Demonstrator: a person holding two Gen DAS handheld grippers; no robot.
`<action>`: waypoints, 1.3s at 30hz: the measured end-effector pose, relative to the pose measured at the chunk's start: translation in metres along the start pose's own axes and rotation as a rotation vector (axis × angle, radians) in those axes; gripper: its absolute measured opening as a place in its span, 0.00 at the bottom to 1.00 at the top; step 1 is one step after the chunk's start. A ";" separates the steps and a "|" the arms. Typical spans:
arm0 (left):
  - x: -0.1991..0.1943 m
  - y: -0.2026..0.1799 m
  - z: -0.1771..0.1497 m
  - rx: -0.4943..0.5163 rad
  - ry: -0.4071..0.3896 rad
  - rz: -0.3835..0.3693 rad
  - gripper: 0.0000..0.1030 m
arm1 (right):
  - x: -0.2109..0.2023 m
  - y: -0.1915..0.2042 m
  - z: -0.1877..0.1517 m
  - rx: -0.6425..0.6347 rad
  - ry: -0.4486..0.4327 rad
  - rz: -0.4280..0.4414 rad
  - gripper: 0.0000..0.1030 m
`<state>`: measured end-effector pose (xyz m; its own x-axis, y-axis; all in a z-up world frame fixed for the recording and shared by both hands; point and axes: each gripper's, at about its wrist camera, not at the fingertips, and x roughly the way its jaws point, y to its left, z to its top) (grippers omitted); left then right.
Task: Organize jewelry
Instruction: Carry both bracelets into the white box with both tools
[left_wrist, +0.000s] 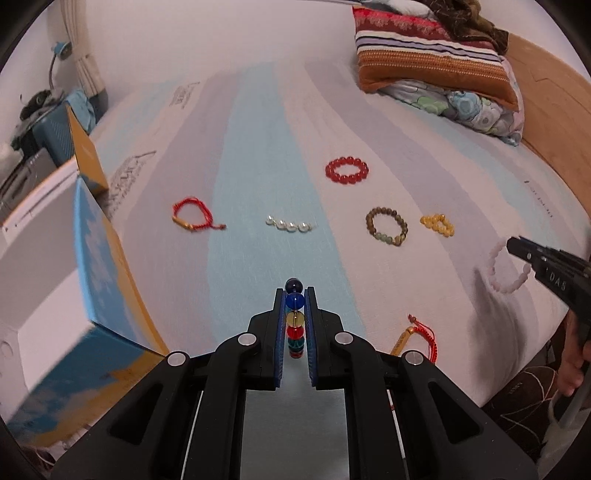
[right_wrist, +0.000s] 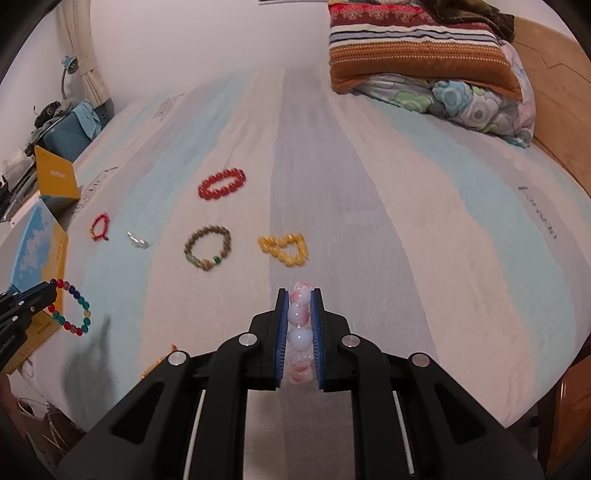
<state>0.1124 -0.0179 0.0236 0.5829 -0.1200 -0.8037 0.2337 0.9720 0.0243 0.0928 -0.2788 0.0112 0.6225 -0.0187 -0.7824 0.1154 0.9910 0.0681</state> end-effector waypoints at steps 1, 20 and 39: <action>-0.002 0.003 0.002 -0.007 0.000 -0.003 0.09 | -0.004 0.003 0.004 -0.007 -0.006 -0.005 0.11; -0.076 0.107 0.034 -0.144 -0.076 0.092 0.09 | -0.041 0.137 0.079 -0.154 -0.080 0.064 0.11; -0.136 0.240 -0.006 -0.337 -0.068 0.263 0.09 | -0.070 0.322 0.081 -0.343 -0.104 0.262 0.11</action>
<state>0.0844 0.2329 0.1356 0.6409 0.1385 -0.7550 -0.1906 0.9815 0.0182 0.1494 0.0312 0.1377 0.6728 0.2433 -0.6987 -0.3097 0.9503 0.0327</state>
